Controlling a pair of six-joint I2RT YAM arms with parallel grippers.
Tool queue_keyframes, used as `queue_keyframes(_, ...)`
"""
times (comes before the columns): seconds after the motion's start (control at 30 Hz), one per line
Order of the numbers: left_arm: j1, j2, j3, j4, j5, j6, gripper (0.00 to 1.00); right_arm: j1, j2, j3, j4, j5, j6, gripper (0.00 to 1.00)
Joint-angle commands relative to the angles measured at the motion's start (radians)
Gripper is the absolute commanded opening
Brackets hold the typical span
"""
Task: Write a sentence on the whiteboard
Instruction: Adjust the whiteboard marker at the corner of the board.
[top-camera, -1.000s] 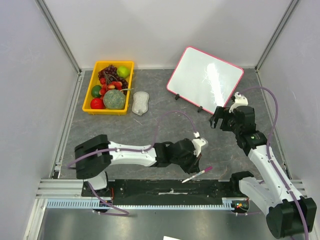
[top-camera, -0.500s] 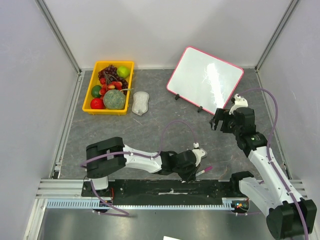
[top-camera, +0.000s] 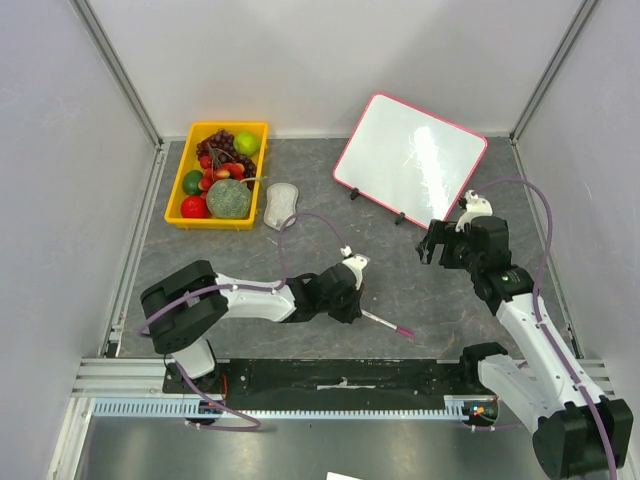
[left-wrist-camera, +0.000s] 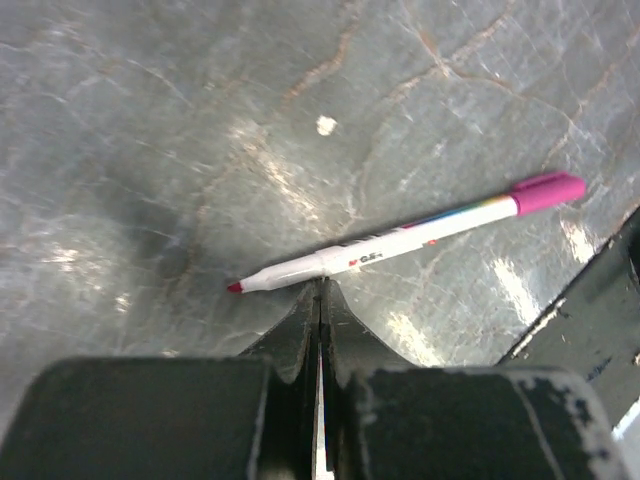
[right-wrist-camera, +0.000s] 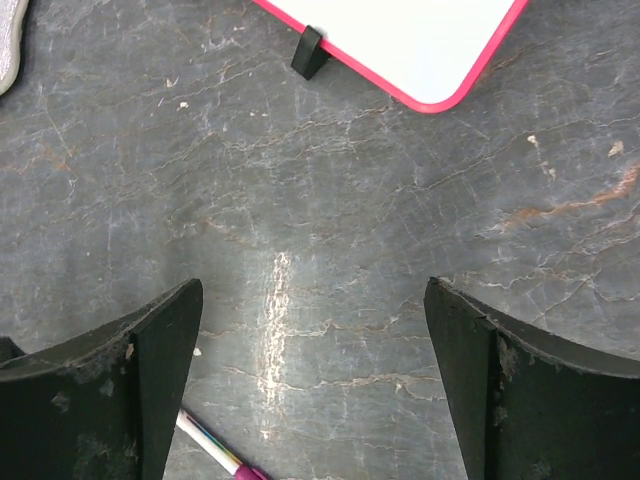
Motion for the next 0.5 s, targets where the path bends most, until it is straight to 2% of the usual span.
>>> queue_keyframes(0.0, 0.053, 0.023, -0.026, -0.058, -0.047, 0.01, 0.02, 0.003, -0.011, -0.013, 0.01, -0.075, -0.022, 0.98)
queue_keyframes(0.13, 0.087, 0.076, 0.029, -0.023, -0.007, 0.016, 0.02, 0.01, 0.01, -0.021, 0.012, -0.11, -0.017, 0.98)
queue_keyframes(0.33, 0.088, 0.242, 0.227, -0.047, 0.075, 0.039, 0.02, 0.03, 0.018, -0.015, -0.005, -0.112, -0.007, 0.98)
queue_keyframes(0.47, 0.103, 0.264, 0.272, -0.069, 0.061, 0.025, 0.02, 0.053, 0.02, -0.01, -0.031, -0.103, 0.012, 0.98)
